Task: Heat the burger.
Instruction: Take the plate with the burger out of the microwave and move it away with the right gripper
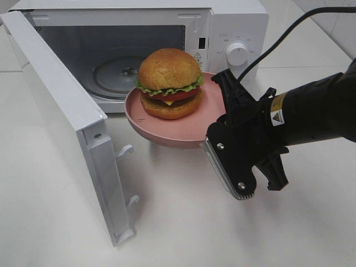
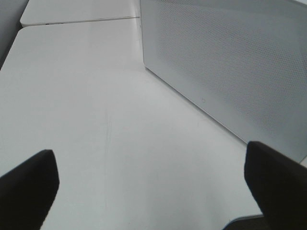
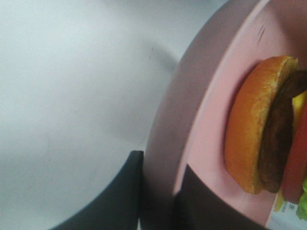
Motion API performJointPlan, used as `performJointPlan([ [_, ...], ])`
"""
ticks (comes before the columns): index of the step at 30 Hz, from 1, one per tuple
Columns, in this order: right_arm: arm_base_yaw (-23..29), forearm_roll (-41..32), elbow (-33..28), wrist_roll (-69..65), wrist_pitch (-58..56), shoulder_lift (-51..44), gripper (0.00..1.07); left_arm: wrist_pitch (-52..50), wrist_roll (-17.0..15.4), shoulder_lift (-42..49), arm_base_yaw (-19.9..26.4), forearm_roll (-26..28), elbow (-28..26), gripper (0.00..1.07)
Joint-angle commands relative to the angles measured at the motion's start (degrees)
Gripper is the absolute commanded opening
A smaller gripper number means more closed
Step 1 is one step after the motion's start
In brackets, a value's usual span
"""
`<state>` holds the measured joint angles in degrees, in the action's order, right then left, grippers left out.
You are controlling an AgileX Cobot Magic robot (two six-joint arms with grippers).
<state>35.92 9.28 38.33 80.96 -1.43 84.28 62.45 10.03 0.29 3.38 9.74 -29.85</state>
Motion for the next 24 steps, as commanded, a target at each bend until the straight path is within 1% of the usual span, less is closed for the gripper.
performJointPlan([
  [1,-0.23,-0.06,-3.04,-1.32,3.15,-5.67,0.0,-0.74,0.11,0.97,0.17,0.17,0.11,0.98],
  [3,-0.23,-0.06,-3.95,-1.32,3.04,-6.88,0.0,-0.74,0.11,0.97,0.17,0.17,0.11,0.98],
  [5,-0.23,-0.06,-6.19,-1.38,2.29,-10.6,0.0,-0.74,0.11,0.97,0.17,0.17,0.11,0.98],
  [6,-0.23,-0.06,-6.19,-1.38,2.29,-10.6,0.0,-0.74,0.11,0.97,0.17,0.17,0.11,0.98],
  [8,-0.23,-0.06,-8.65,-1.26,-1.95,-15.58,0.0,-0.74,0.11,0.97,0.17,0.17,0.11,0.98],
  [11,-0.23,-0.06,-9.17,-1.26,-3.27,-16.73,0.0,-0.74,0.11,0.97,0.17,0.17,0.11,0.98],
  [13,-0.23,-0.06,-11.57,-1.43,-7.79,-22.63,0.0,-0.74,0.11,0.97,0.17,0.17,0.11,0.98],
  [16,-0.23,-0.06,-12.2,-1.6,-8.65,-23.84,0.0,-0.74,0.11,0.97,0.17,0.17,0.11,0.98],
  [17,-0.23,0.0,-13.24,-2.01,-11.17,-26.81,0.0,-0.74,0.11,0.97,0.17,0.17,0.11,0.98],
  [19,-0.23,0.11,-13.75,-2.35,-12.38,-27.9,0.0,-0.74,0.11,0.97,0.17,0.17,0.11,0.98],
  [21,-0.23,0.11,-15.47,-3.72,-15.47,-33.17,0.0,-0.74,0.11,0.97,0.17,0.17,0.11,0.98],
  [24,-0.23,0.11,-15.99,-4.35,-16.9,-35.75,0.0,-0.74,0.11,0.97,0.17,0.17,0.11,0.98],
])
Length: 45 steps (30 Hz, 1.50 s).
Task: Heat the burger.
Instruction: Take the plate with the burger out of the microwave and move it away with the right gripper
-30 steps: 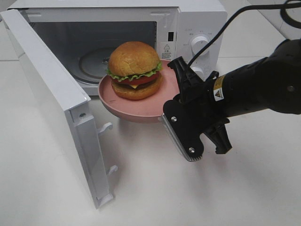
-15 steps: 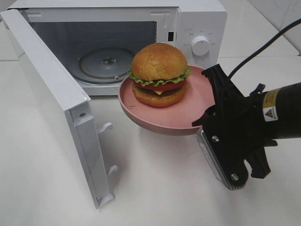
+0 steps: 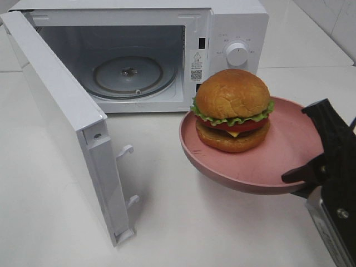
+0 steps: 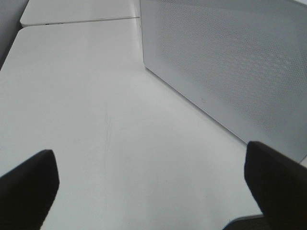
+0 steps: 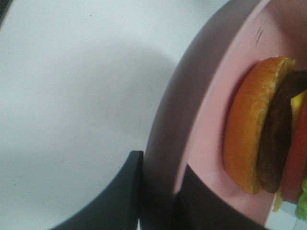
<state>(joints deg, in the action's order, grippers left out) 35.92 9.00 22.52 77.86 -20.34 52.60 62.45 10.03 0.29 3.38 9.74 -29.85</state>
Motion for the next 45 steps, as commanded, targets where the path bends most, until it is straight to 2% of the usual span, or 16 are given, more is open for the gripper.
performJointPlan([
  [1,-0.23,0.4,-0.4,-1.32,1.15,-4.98,0.0,-0.74,0.11,0.97,0.17,0.17,0.11,0.98],
  [13,-0.23,2.12,-0.69,-4.93,-8.59,-14.78,0.0,-0.74,0.11,0.97,0.17,0.17,0.11,0.98],
  [32,-0.23,27.22,-0.69,-33.46,-14.27,-16.39,0.0,-0.74,0.11,0.97,0.17,0.17,0.11,0.98],
  [45,-0.23,33.92,-0.69,-46.47,-21.77,-16.39,0.0,-0.74,0.11,0.97,0.17,0.17,0.11,0.98],
])
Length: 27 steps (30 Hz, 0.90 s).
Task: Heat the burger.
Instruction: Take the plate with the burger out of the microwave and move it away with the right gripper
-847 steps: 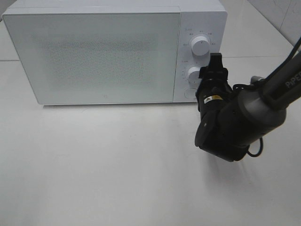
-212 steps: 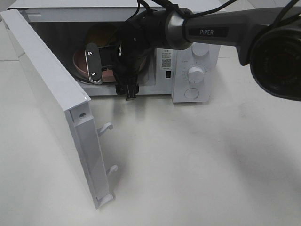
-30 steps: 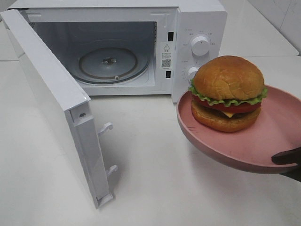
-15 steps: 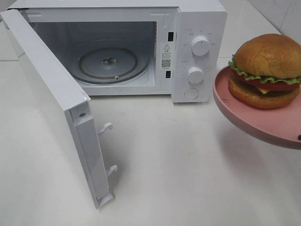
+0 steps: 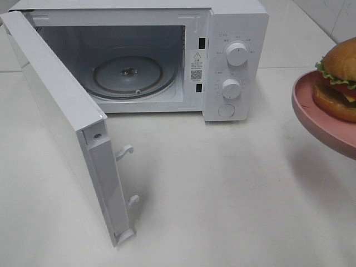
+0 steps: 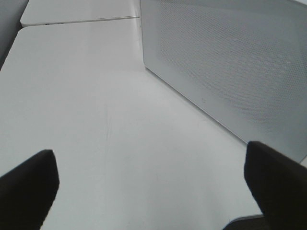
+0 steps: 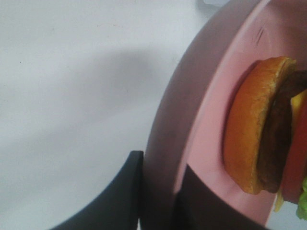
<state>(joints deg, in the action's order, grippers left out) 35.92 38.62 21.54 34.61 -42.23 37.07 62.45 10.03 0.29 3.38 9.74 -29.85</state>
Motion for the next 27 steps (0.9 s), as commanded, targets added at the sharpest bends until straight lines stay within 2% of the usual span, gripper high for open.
performJointPlan([
  [1,-0.23,4.3,0.29,-3.21,0.11,-0.86,0.0,-0.74,0.11,0.97,0.17,0.17,0.11,0.98],
  [13,-0.23,12.26,0.29,-23.61,-7.62,-0.86,0.01,-0.74,0.11,0.97,0.17,0.17,0.11,0.98],
  [27,-0.23,15.81,0.29,-35.87,-11.63,0.86,0.01,-0.74,0.11,0.97,0.17,0.17,0.11,0.98],
])
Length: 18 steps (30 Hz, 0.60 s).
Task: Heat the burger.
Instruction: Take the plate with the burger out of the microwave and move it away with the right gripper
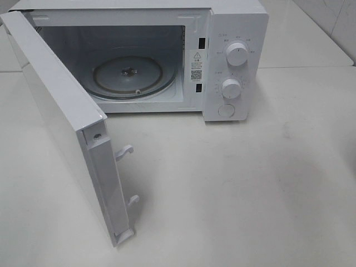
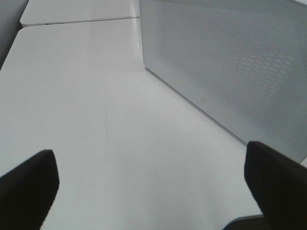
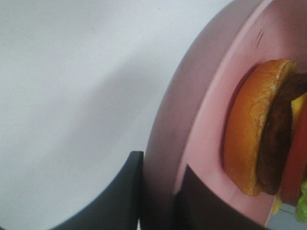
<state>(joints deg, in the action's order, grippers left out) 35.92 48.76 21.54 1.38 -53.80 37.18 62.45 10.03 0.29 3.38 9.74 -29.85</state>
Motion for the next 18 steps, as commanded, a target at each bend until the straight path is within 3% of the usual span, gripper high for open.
performJointPlan([
  [1,-0.23,6.3,0.4,-2.98,0.0,2.06,0.01,-0.74,0.11,0.97,0.17,0.17,0.11,0.98],
  [10,-0.23,9.22,0.52,-9.22,0.11,6.53,0.01,-0.74,0.11,0.97,0.17,0.17,0.11,0.98],
  [18,-0.23,9.28,4.58,-16.39,-0.17,14.67,0.01,-0.74,0.11,0.97,0.17,0.17,0.11,0.98],
])
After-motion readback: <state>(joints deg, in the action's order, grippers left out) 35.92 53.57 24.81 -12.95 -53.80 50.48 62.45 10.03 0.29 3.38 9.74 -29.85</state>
